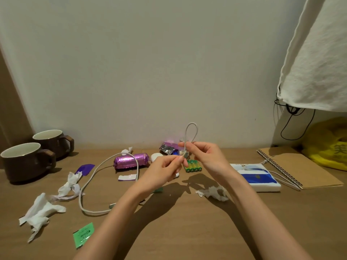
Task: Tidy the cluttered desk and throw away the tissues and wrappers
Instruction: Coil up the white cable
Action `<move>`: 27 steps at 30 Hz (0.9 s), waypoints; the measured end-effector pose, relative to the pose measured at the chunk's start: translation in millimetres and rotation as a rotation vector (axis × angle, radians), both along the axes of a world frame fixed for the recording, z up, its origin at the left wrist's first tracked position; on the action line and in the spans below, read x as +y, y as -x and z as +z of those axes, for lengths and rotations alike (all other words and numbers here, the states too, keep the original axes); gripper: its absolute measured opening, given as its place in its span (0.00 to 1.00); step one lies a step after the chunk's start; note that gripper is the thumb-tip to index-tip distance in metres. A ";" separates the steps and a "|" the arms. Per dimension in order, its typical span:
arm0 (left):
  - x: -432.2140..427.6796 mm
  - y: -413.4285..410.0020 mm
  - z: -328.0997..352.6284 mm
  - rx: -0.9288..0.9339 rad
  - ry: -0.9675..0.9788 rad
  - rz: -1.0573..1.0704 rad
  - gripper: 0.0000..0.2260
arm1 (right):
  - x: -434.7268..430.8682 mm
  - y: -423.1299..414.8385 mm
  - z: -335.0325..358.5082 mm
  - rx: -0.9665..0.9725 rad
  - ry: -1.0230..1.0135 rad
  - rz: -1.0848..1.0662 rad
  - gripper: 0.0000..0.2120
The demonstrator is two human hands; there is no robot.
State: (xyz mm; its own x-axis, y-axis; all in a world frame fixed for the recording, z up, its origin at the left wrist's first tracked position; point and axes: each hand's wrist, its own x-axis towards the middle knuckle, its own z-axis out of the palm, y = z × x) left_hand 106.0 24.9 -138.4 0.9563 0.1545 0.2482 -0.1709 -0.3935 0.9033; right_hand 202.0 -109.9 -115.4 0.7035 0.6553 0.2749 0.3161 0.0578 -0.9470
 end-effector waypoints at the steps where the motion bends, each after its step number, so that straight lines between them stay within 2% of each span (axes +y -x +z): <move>1: -0.6 0.4 -0.3 0.004 0.019 -0.021 0.15 | -1.4 0.3 -0.2 0.004 0.005 -0.006 0.08; 3: -2.6 1.1 0.0 0.017 0.033 -0.042 0.15 | -1.9 0.7 0.0 0.048 -0.035 -0.017 0.08; 7: 1.6 3.6 0.2 0.056 -0.082 0.013 0.13 | -5.1 -12.5 1.5 0.457 -0.398 -0.009 0.08; 10: 13.7 9.6 -0.1 0.038 -0.259 0.069 0.09 | -11.3 -25.4 -3.2 0.461 -0.485 -0.087 0.08; 12: 20.4 13.8 1.8 0.026 -0.334 0.089 0.08 | -12.3 -28.0 -8.8 0.343 -0.421 -0.161 0.09; 15: 24.6 14.5 2.6 -0.020 -0.393 0.136 0.08 | -9.9 -24.4 -13.2 0.109 -0.188 -0.246 0.09; 19: 22.6 7.4 -3.3 -0.180 -0.404 0.295 0.07 | 1.6 -7.5 -18.6 -0.062 0.066 -0.136 0.09; 22: 19.4 2.9 -7.8 -0.279 -0.363 0.382 0.06 | 9.3 3.0 -23.5 -0.020 0.141 -0.050 0.10; 27: 18.5 -0.6 -13.8 -0.382 -0.434 0.435 0.06 | 15.4 13.4 -23.3 0.312 0.093 0.078 0.09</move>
